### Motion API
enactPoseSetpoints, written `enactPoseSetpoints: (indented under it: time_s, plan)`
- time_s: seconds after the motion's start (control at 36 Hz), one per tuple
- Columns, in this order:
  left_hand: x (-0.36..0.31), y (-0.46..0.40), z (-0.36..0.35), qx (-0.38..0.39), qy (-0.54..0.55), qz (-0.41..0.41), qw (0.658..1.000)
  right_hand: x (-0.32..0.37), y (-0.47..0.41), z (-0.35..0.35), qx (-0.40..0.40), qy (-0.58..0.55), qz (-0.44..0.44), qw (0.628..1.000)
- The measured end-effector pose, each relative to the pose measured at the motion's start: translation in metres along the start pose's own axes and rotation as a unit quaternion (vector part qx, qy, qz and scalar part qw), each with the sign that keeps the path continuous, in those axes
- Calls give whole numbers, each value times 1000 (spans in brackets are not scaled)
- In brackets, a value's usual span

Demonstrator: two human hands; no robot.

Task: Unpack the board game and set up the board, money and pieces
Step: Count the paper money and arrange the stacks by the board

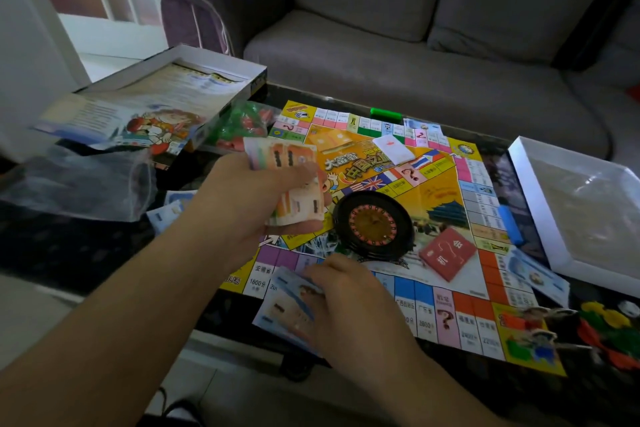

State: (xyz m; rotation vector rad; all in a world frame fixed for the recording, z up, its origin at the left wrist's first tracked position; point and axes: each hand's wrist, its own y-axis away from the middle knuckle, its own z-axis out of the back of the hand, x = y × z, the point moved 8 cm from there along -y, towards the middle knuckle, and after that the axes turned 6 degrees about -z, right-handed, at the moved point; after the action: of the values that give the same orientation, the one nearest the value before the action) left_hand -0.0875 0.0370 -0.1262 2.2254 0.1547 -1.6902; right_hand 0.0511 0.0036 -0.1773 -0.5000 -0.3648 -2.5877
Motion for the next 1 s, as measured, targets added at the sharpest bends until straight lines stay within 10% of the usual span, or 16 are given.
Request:
enactPoseSetpoints:
  time_s: [0.19,0.42,0.81,1.0]
  plan:
    - [4,-1,-1,15,40,30,999,-49,3,49,-15,-290,-115,950]
    - [17,18,-28,51,18,26,998,-80,7,77,-76,-599,-129,786]
    - [41,35,-79,95,-6,51,994,-100,32,126,-202,-377,-159,890]
    - [49,27,-88,114,11,92,989,-193,49,236,-246,-15,-207,947]
